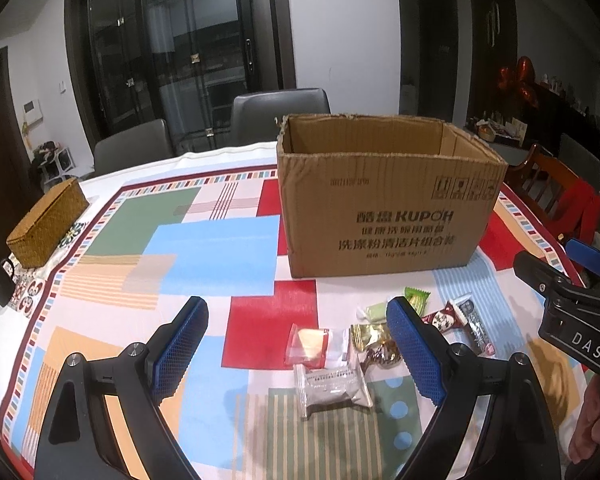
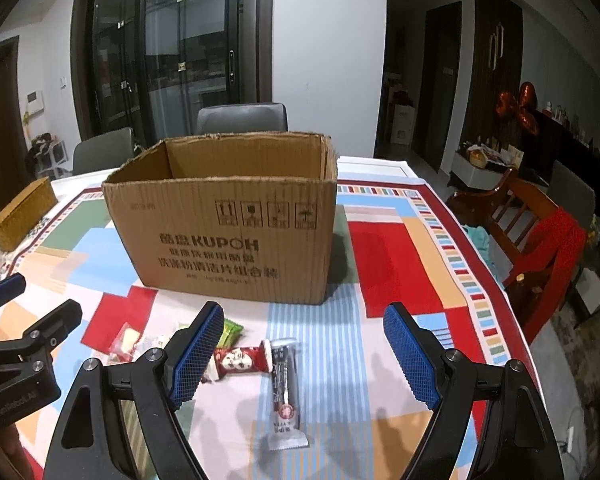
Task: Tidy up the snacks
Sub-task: 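Withdraw both tools from the box back toward the remaining snacks, then grasp the white wrapped pastry with the left tool while the right tool grasps the dark snack bar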
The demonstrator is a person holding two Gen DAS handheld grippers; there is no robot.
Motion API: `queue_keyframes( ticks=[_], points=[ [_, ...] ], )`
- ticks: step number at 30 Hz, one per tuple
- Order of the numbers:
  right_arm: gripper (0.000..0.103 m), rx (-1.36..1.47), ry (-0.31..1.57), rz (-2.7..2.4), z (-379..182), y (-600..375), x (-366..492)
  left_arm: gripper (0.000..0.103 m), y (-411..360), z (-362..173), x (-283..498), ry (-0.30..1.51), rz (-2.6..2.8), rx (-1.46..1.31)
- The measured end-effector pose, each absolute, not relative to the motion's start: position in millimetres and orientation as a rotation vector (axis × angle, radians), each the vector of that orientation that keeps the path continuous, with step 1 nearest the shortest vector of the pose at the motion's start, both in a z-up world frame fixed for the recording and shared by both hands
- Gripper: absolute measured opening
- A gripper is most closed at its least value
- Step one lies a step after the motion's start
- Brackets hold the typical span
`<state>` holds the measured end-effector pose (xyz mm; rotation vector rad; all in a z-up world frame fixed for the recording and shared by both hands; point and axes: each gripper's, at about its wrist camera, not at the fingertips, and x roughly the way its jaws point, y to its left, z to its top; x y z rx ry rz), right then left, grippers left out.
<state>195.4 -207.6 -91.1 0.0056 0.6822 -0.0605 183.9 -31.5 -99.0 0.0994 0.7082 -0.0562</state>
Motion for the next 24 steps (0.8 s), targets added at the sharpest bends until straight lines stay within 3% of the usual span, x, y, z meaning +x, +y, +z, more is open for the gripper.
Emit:
queue_keyframes(
  ticks=[24],
  points=[
    [0.083, -0.008, 0.743, -0.056, -128, -205, 187, 0.091, -35, -142, 177, 0.776, -0.065, 0.095]
  ],
)
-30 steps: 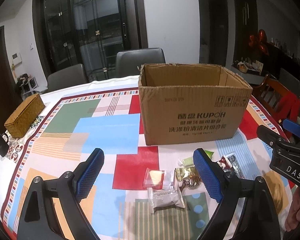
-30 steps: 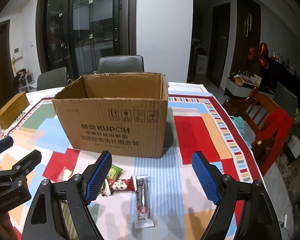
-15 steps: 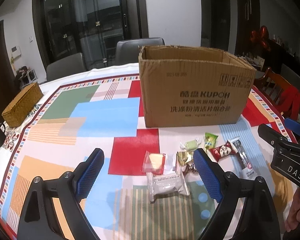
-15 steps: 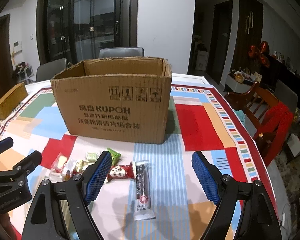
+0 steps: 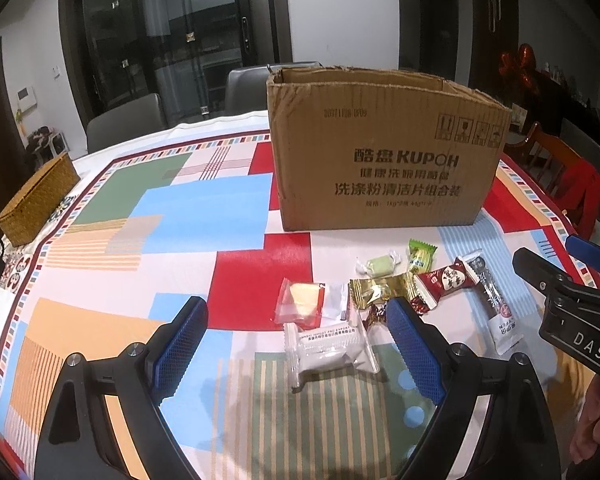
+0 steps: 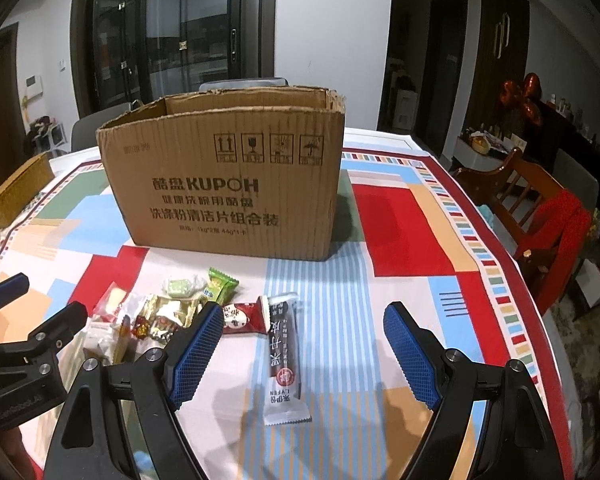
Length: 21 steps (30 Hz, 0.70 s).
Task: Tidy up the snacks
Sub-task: 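Grasp the white wrapped pastry with the left tool while the right tool grasps the dark snack bar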
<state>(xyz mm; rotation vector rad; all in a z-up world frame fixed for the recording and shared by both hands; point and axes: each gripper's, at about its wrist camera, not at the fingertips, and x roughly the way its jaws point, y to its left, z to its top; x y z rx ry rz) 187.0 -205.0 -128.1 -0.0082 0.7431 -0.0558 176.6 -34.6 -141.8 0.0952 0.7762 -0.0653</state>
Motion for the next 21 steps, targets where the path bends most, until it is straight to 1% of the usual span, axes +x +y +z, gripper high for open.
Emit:
queue_keyframes(
  ticks=[21],
  points=[
    [0.083, -0.007, 0.807, -0.053, -157, -204, 189, 0.091, -38, -173, 182, 0.84, -0.074, 0.094]
  ],
)
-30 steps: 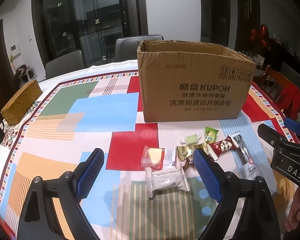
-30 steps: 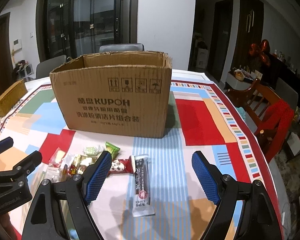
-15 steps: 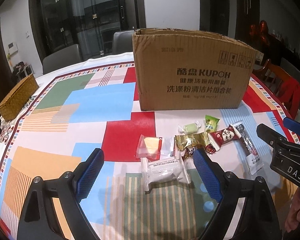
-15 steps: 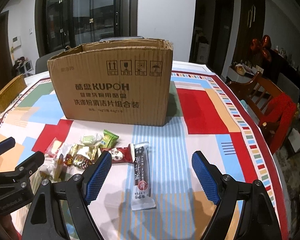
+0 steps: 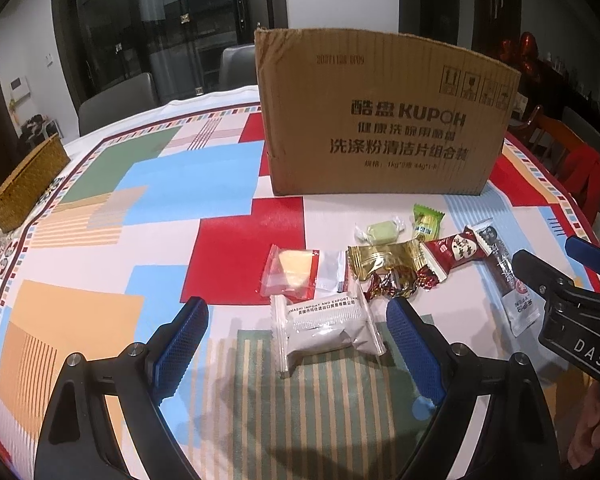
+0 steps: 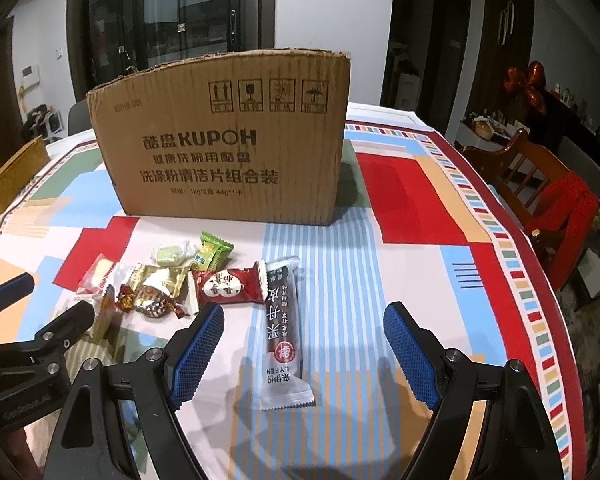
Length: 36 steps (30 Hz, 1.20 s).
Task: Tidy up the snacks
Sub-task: 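Grasp the white wrapped pastry with the left tool while the right tool grasps the dark snack bar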
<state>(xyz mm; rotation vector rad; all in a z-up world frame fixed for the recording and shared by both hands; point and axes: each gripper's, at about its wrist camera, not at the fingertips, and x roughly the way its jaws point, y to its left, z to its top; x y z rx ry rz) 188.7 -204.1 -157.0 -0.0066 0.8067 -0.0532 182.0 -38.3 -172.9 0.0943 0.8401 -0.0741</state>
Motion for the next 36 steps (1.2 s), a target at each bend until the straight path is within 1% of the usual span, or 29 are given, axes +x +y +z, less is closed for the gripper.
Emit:
queue_keyframes(
  ticks=[15, 21, 23, 24, 27, 29, 31, 36],
  points=[
    [0.083, -0.011, 0.857, -0.05, -178, -202, 196, 0.091, -41, -191, 190, 0.879, -0.076, 0.096],
    [0.083, -0.002, 0.879, -0.047, -186, -203, 200, 0.089, -43, -195, 193, 0.886, -0.074, 0.106],
    [0.083, 0.0, 0.882, -0.045, -187, -203, 201, 0.084, -43, -197, 194, 0.89, -0.075, 0.108],
    [0.083, 0.001, 0.883, -0.044, -188, -203, 202, 0.083, -43, -198, 194, 0.893, -0.078, 0.107],
    [0.08, 0.002, 0.885, -0.045, -190, -202, 204, 0.072, -43, -200, 196, 0.896, -0.088, 0.106],
    [0.068, 0.001, 0.893, -0.043, -192, -202, 205, 0.061, -44, -201, 196, 0.902, -0.094, 0.109],
    [0.062, 0.008, 0.909, -0.032, -195, -202, 207, 0.058, -44, -203, 196, 0.906, -0.102, 0.105],
    [0.052, 0.023, 0.904, -0.021, -194, -202, 208, 0.049, -44, -200, 195, 0.893, -0.115, 0.106]
  ],
)
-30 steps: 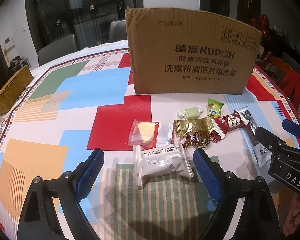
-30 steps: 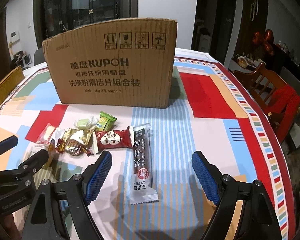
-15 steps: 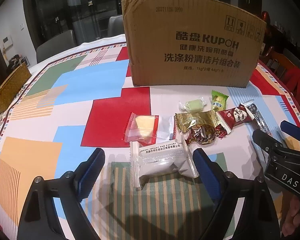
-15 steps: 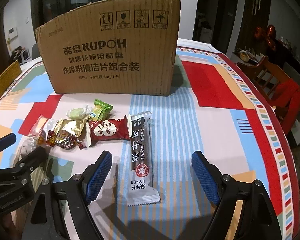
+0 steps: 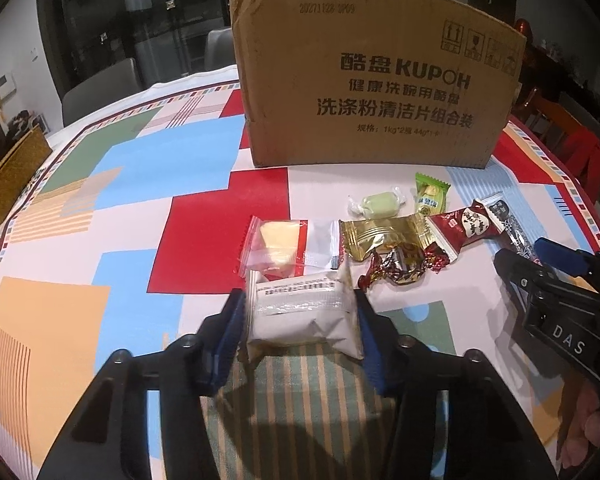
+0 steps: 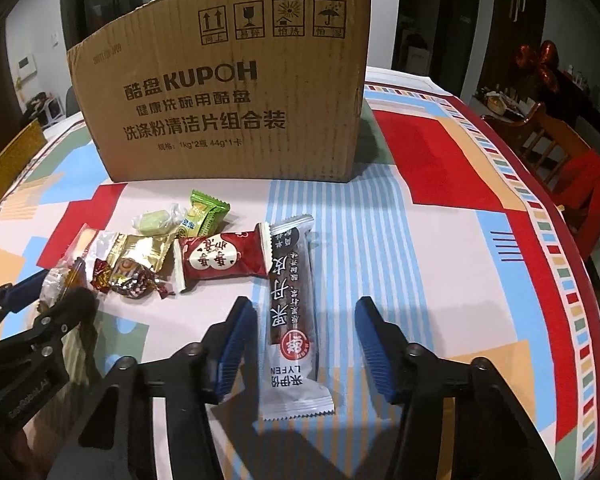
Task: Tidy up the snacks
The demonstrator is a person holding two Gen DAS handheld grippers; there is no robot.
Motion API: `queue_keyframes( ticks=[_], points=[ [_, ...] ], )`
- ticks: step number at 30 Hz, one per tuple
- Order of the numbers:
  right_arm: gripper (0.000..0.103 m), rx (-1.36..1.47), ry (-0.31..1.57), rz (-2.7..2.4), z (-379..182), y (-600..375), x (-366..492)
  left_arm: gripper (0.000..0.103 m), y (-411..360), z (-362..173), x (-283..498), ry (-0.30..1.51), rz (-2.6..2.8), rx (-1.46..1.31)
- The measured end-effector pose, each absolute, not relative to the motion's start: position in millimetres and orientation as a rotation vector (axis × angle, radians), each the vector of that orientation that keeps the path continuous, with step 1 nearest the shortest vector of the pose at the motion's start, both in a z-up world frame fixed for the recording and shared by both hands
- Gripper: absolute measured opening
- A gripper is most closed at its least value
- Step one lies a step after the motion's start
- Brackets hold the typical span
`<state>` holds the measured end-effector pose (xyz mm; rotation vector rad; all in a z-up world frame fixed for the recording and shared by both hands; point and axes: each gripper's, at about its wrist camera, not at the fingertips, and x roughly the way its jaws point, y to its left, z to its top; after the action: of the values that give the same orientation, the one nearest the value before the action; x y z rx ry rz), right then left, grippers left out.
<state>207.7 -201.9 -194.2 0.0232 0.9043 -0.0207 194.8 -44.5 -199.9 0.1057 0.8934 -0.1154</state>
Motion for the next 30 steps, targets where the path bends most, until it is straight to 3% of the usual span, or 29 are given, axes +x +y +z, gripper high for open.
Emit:
queue_keyframes(
  ticks=[8, 14, 30],
  points=[
    [0.023, 0.018, 0.899, -0.002, -192, -197, 207, 0.046, -44, -199, 193, 0.888, -0.112, 0.113],
    [0.018, 0.021, 0.891, 0.001, -188, -196, 204, 0.045, -42, -197, 191, 0.884, -0.107, 0.103],
    [0.017, 0.038, 0.856, -0.002, -167, -199, 197, 0.045, -38, -175, 183, 0.844, -0.091, 0.093]
  ],
)
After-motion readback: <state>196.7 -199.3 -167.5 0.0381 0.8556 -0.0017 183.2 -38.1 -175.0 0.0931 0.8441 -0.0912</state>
